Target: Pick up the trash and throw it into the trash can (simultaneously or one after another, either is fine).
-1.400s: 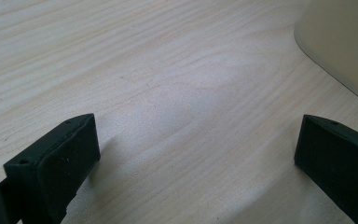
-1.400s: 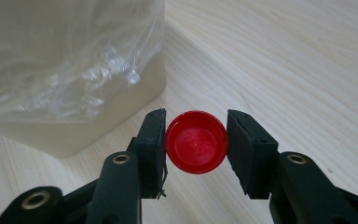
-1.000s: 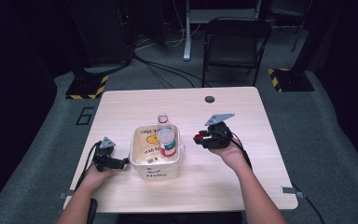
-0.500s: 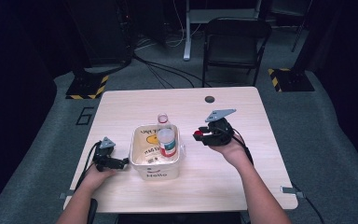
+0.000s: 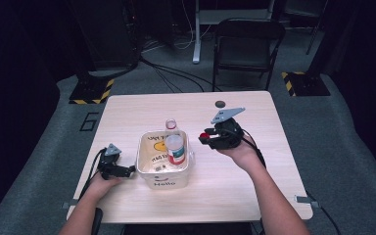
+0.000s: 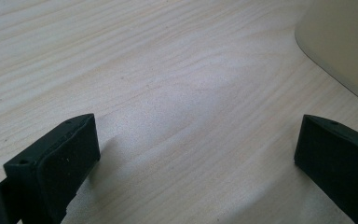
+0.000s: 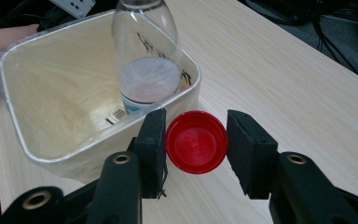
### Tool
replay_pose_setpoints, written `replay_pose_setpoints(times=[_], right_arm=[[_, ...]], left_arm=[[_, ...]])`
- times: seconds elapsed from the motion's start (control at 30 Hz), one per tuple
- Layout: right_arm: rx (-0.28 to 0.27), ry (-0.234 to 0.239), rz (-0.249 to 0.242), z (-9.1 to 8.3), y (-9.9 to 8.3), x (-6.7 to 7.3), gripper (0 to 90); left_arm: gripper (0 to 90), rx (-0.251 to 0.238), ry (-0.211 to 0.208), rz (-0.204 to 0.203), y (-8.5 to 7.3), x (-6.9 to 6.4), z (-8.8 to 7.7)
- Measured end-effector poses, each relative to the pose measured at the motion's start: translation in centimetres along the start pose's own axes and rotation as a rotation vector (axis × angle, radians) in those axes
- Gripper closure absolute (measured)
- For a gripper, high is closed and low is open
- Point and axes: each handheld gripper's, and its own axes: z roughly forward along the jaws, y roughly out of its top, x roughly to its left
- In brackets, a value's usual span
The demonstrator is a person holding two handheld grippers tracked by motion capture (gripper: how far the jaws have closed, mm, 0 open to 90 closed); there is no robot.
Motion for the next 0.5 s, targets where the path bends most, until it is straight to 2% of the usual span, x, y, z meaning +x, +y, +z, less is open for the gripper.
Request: replay_pose_setpoints(times=[0.17,0.3,0.5], right_arm=[[-0.005,0.021,-0.038,-0.4,1.4,0.9,58.1],[0.014,0.023,-0.063,0.0,2.4,1.3,58.1],[0.018,0.054,-0.120,0.2,4.0,2.5,58.2]], left_arm=[[0.0,0.001,0.000,-0.004,0.0,0.0,0.0],[0.0,0.002,0.001,0.005,0.0,0.0,0.0],[0.0,0.002,0.001,0.002,0.0,0.0,0.0]])
